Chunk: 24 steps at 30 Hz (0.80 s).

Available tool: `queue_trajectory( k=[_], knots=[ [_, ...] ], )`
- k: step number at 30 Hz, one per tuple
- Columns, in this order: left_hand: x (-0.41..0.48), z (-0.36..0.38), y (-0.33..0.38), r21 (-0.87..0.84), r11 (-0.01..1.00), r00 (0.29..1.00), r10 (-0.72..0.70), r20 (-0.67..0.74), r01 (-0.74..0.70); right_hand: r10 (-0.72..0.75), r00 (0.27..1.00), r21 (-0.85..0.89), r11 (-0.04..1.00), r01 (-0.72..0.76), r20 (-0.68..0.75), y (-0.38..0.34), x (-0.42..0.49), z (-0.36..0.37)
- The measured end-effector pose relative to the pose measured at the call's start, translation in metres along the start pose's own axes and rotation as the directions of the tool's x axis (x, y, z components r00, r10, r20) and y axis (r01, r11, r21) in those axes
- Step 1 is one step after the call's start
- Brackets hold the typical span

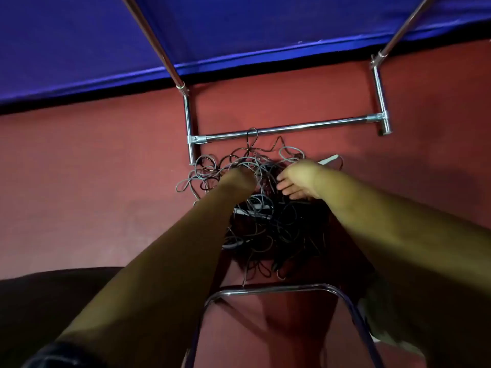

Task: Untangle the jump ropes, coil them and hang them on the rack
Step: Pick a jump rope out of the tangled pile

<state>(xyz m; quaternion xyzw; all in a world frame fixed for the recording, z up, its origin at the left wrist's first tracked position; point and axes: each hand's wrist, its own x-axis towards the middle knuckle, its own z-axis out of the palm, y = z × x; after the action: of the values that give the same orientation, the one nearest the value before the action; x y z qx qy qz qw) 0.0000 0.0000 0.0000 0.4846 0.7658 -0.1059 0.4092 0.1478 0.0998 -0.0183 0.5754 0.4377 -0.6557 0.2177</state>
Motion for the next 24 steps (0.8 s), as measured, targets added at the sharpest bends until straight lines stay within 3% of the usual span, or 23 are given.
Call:
queue_trajectory(
  k=[4,10,15,17,19,24],
  knots=[
    [0.009,0.038,-0.018,-0.189,0.976,0.993,-0.115,-0.003,0.112,-0.06,0.998,-0.047,0.997,0.059,-0.018,0.011,0.013,0.014],
    [0.009,0.072,-0.033,-0.249,0.963,0.993,-0.115,-0.036,0.103,-0.069,0.996,-0.019,0.997,0.068,-0.05,0.024,0.014,0.022],
    [0.003,0.061,-0.032,-0.4,0.913,0.975,-0.155,-0.157,0.081,-0.097,0.992,-0.046,0.995,0.094,-0.078,0.024,0.008,0.023],
    [0.003,0.05,-0.026,-0.479,0.877,0.967,-0.153,-0.206,0.036,-0.16,0.975,-0.077,0.986,0.149,-0.154,0.022,0.009,0.019],
    [0.002,0.035,-0.018,-0.525,0.851,0.95,-0.153,-0.274,-0.015,-0.296,0.926,-0.216,0.944,0.248,-0.234,0.02,0.009,0.011],
    [-0.025,-0.021,0.011,-0.581,0.773,0.942,0.066,-0.328,-0.256,-0.51,0.823,-0.409,0.825,0.389,-0.248,0.005,-0.005,-0.001]
  ],
)
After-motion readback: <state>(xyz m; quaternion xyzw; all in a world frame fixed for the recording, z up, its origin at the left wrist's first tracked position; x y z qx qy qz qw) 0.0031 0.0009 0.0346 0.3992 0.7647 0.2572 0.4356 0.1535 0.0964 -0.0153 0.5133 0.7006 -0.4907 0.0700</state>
